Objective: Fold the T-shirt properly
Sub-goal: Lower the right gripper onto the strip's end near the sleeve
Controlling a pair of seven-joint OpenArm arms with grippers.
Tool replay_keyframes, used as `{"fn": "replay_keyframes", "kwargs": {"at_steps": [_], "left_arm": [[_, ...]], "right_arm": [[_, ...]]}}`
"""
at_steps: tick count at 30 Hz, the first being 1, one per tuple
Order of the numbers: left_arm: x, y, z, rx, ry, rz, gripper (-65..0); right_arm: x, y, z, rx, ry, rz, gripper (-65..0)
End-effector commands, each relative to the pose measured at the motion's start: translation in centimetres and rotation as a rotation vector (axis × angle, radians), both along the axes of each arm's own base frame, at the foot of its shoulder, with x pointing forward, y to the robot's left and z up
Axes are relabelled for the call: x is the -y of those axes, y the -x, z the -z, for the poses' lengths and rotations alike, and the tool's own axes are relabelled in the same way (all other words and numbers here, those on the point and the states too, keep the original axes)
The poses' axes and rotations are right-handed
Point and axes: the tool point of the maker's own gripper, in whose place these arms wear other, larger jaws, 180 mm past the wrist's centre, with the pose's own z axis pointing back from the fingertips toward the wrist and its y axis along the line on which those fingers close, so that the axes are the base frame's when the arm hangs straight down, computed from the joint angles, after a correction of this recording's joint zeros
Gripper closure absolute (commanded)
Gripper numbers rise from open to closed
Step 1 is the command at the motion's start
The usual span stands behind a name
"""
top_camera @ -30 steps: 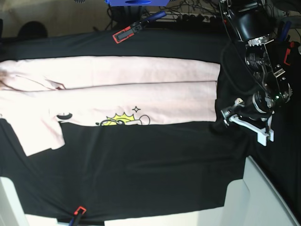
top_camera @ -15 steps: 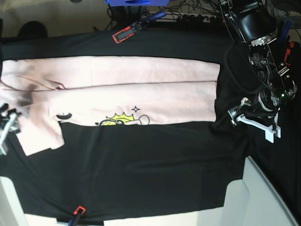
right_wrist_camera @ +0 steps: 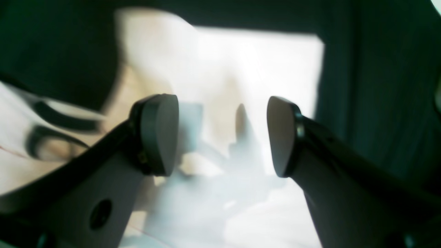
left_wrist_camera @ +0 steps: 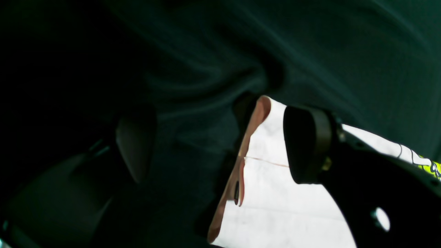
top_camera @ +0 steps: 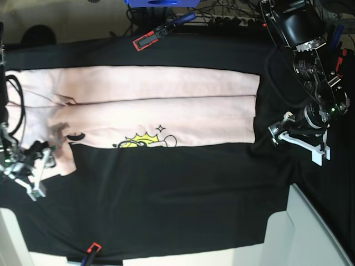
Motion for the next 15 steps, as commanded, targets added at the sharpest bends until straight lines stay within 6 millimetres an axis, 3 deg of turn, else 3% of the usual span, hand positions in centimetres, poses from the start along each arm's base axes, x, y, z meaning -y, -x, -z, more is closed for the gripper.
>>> {"fn": "replay_keyframes", "kwargs": {"at_steps": [1, 5, 11, 15], "left_arm": [[-0.6, -0.8, -1.3, 0.043, -0.021, -0.001, -55.8], [-0.6, -0.9, -1.3, 0.043, -0.020, -0.001, -55.8], [-0.6, -0.8, -1.2, 0.040, -0.020, -0.001, -55.8], [-0.6, -0.8, -1.3, 0.041, -0.021, -0.001, -55.8]], "right_arm": [[0.5, -1.9, -2.0, 0.058, 0.000, 0.003, -38.9], [-0.4, -2.4, -2.1, 0.065, -0.013, -0.004, -44.3], [-0.7, -2.5, -2.2, 0.067, -0.019, -0.005, -44.1], [-1.1, -2.6, -0.8, 0.036, -0.051, 0.028, -44.1]]}}
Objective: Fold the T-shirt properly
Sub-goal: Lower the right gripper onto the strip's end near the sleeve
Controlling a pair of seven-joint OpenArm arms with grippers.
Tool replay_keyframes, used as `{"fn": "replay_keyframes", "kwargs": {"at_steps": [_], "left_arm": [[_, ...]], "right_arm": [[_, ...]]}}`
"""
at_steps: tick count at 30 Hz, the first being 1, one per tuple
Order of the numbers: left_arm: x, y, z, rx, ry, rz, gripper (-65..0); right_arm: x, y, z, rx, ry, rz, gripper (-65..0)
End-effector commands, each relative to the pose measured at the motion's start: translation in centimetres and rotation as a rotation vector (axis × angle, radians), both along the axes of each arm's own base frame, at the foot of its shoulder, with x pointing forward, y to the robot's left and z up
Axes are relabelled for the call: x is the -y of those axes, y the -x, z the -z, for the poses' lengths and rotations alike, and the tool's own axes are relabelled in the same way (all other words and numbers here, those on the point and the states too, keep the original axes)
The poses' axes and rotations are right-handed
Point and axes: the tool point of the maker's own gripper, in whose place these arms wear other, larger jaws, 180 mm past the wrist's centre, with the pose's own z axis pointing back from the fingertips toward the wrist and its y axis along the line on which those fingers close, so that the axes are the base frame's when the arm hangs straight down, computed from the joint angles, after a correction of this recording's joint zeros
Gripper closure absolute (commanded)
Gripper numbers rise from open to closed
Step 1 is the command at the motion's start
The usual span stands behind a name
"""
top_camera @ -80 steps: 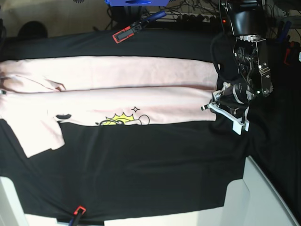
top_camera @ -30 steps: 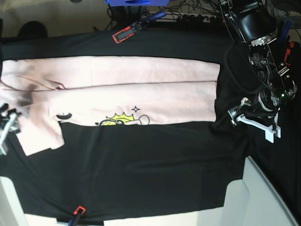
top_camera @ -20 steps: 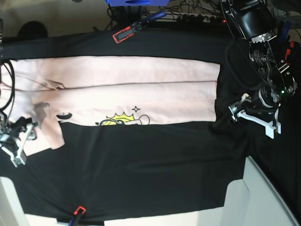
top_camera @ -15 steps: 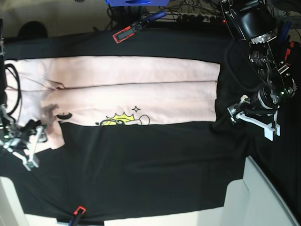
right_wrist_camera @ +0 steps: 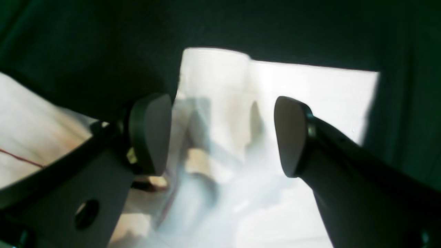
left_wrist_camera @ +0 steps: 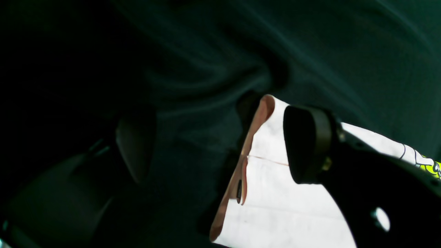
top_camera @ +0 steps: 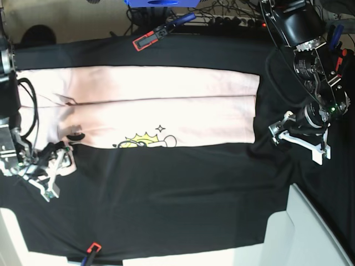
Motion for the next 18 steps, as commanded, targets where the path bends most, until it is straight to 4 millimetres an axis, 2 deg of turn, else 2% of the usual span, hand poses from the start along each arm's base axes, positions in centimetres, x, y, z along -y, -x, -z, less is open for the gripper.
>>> {"fn": "replay_keyframes", "kwargs": {"at_steps": [1, 5, 7, 10, 15, 18], "left_arm": [[-0.5, -0.9, -1.3, 0.045, -0.017, 0.001, -55.8], [-0.5, -0.9, -1.3, 0.044, -0.017, 0.001, -55.8], [-0.5, -0.9, -1.3, 0.044, -0.017, 0.001, -55.8], [-0.5, -0.9, -1.3, 0.044, -0.017, 0.001, -55.8], [-0.5, -0.9, -1.3, 0.044, -0.017, 0.001, -55.8], [-0.5, -0.9, -1.3, 0.044, -0.017, 0.001, -55.8]], "right_arm": [[1.0, -1.7, -1.5, 0.057, -0.006, 0.023, -44.1], [0.2, -0.8, 0.5, 0.032, -0.035, 0.029, -44.1], [-0.2, -0.6, 0.9, 0.026, -0.031, 0.010, -42.7], [-0.3, -0.5, 1.0, 0.024, -0.030, 0.006, -31.3], [-0.3, -0.6, 0.9, 0.025, -0.030, 0.006, -5.9], [-0.2, -0.6, 0.9, 0.025, -0.029, 0.007, -2.9]]}}
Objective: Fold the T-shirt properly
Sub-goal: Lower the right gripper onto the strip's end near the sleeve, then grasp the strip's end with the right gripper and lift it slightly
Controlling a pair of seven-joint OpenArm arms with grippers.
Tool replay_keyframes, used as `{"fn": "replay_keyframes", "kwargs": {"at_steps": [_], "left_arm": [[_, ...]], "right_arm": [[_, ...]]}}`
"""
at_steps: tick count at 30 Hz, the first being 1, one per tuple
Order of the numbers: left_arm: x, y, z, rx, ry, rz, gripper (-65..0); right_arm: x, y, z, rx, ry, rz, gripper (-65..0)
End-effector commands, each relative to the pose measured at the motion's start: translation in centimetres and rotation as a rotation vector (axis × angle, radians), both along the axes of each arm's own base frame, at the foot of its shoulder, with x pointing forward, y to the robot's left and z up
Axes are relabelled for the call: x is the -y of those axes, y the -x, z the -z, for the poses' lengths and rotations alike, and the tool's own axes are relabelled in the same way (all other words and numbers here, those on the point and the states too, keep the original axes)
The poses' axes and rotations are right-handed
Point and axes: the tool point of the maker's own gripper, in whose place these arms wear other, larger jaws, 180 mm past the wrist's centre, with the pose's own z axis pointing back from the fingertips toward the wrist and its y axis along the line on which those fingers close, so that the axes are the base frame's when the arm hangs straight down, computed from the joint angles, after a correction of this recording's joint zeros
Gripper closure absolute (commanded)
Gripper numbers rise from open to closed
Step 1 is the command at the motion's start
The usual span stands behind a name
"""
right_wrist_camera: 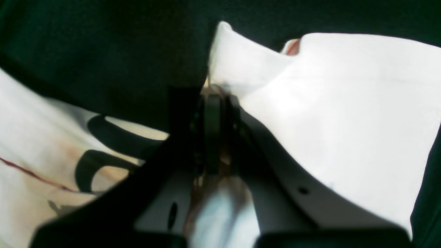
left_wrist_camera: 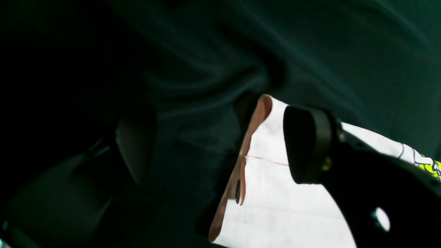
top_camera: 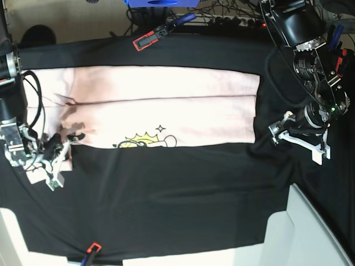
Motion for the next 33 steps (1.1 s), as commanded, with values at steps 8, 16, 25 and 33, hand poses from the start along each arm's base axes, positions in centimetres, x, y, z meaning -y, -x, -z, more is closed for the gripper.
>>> {"fn": "replay_keyframes", "kwargs": {"at_steps": [8, 16, 25, 33], "left_arm": [[-0.4, -0.9, -1.3, 0.045, -0.014, 0.001, -55.8], [-0.4, -0.9, -1.3, 0.045, -0.014, 0.001, -55.8], [0.0, -1.0, -1.2, 0.043, -0.012, 0.010, -55.8], [0.0, -1.0, -1.2, 0.043, -0.012, 0.012, -55.8]], "right_arm": [[0.7, -2.6, -2.6, 0.081, 0.006, -0.001, -0.1], [1.3, -3.4, -6.0, 0.152, 0.014, 0.010, -0.1], [2.6, -0.4, -9.1, 0.171, 0.092, 0.058, 0.0], [1.6, 4.8, -10.7, 0.168, 0.130, 0.097, 0.0]]}}
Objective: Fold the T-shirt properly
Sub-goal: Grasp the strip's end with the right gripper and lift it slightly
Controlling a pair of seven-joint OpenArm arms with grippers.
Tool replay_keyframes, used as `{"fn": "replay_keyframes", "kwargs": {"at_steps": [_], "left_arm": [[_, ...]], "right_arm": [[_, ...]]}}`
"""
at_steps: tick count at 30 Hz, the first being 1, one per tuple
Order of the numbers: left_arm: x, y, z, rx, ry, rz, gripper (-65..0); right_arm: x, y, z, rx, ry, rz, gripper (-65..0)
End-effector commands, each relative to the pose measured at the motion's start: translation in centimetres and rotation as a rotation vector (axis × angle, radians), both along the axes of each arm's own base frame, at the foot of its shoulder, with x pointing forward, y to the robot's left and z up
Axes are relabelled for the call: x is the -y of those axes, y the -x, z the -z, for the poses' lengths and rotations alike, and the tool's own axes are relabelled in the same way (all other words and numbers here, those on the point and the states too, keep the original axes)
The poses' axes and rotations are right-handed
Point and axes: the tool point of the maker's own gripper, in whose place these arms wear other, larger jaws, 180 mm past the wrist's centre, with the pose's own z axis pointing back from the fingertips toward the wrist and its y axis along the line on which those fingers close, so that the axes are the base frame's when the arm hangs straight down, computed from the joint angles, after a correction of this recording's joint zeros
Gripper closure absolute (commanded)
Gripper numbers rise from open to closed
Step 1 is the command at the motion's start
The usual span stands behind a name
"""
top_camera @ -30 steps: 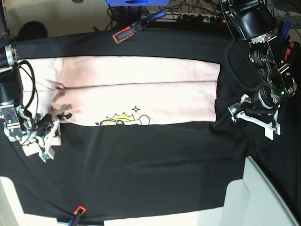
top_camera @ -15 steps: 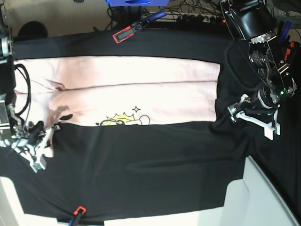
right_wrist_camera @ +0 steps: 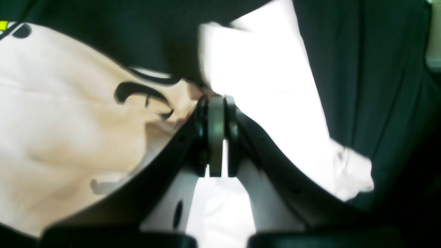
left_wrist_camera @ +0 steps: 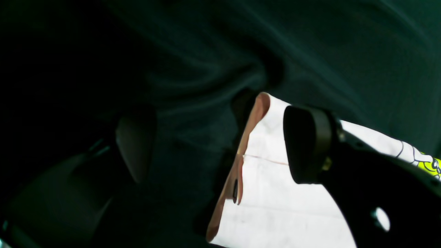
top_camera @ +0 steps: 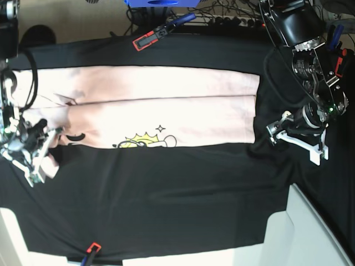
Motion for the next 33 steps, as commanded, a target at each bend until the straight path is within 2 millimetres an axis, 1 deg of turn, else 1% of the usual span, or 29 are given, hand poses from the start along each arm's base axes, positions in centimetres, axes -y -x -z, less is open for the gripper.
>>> {"fn": "replay_keyframes", "kwargs": {"at_steps": [1, 4, 7, 10, 15, 18, 23, 28, 33], "left_arm": [[-0.5, -0.9, -1.3, 0.045, -0.015, 0.001, -55.8], [-0.5, -0.9, -1.3, 0.045, -0.015, 0.001, -55.8], [-0.5, -1.0, -1.4, 0.047, -0.015, 0.001, -55.8], [-0.6, -1.0, -1.4, 0.045, -0.020, 0.001, -55.8], [-0.6, -1.0, -1.4, 0.045, -0.022, 0.002, -55.8], [-0.6, -0.9, -1.3, 0.042, -0.023, 0.002, -55.8], [-0.6, -0.9, -1.3, 0.042, -0.023, 0.002, -55.8], [-0.6, -0.9, -1.3, 0.042, -0.023, 0.002, -55.8], [-0.6, -0.9, -1.3, 0.042, -0.023, 0.002, -55.8]], "right_arm": [[-0.1, -0.2, -1.2, 0.037, -0.002, 0.002, 0.0], [-0.7, 1.8, -1.5, 0.037, -0.009, 0.005, 0.0], [-1.7, 3.3, -1.8, 0.034, -0.017, -0.006, 0.0], [-2.6, 4.9, -1.7, 0.014, -0.019, -0.022, 0.0], [-3.7, 6.4, -1.6, 0.006, -0.034, -0.036, 0.0], [-3.8, 7.7, -1.0, -0.019, -0.035, -0.039, 0.0], [-3.9, 10.1, 0.5, -0.080, -0.039, -0.040, 0.0], [-4.1, 11.7, 1.5, -0.118, -0.044, -0.042, 0.0], [-4.2, 11.7, 1.6, -0.120, -0.046, -0.042, -0.1]]}}
